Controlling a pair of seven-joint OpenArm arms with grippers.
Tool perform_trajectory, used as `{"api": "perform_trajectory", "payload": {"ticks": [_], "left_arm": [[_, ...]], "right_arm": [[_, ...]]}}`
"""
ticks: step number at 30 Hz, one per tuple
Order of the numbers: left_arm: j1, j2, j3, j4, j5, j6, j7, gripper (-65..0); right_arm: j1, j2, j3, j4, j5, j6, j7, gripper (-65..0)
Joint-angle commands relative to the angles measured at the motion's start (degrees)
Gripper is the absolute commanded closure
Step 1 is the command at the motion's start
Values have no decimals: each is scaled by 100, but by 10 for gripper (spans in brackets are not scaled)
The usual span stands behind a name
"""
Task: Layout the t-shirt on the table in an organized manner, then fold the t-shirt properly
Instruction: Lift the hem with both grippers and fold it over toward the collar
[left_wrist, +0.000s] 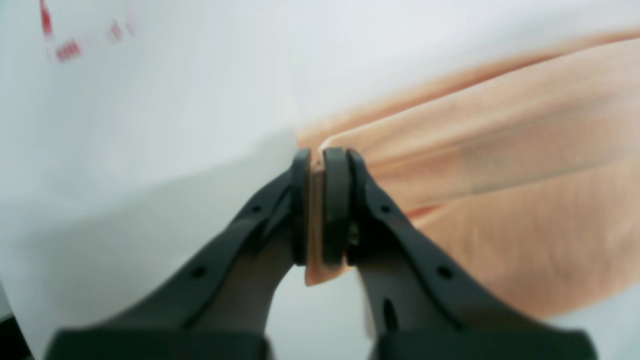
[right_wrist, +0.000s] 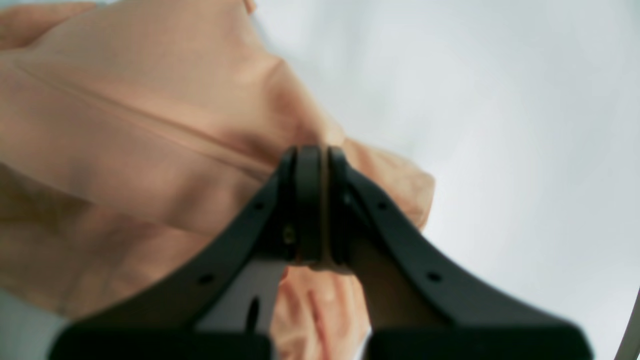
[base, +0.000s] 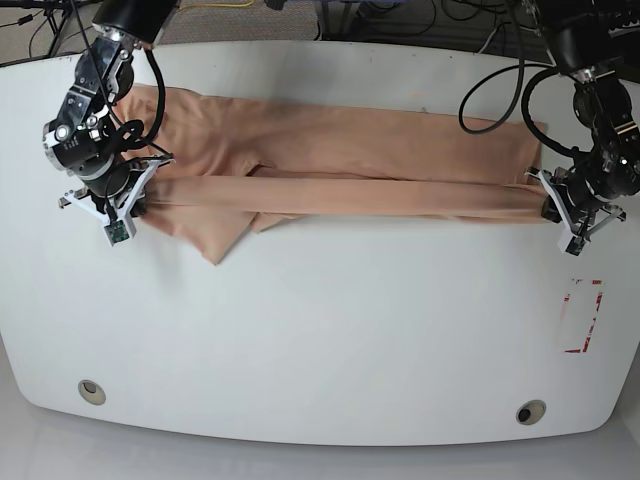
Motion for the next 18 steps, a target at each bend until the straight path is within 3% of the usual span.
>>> {"api": "perform_trajectory", "payload": {"ticks": [1,11,14,18], "left_arm": [[169,-130,-76,299,47,29,-55,-1],[714,-138,-59,317,82,29,-55,-22],[811,-138,-59,317,91,29,-55,-114],[837,-147,-59,317,100,29,-55,-290]], "right_arm": [[-272,-5,25,300,-60,-45,39,0],[-896,-321,25,344,-60,-45,56,-8],[-984,-383,17,344,-86,-45,65,-67],[-1063,-400,17,344,-86,-45,65,-239]]}}
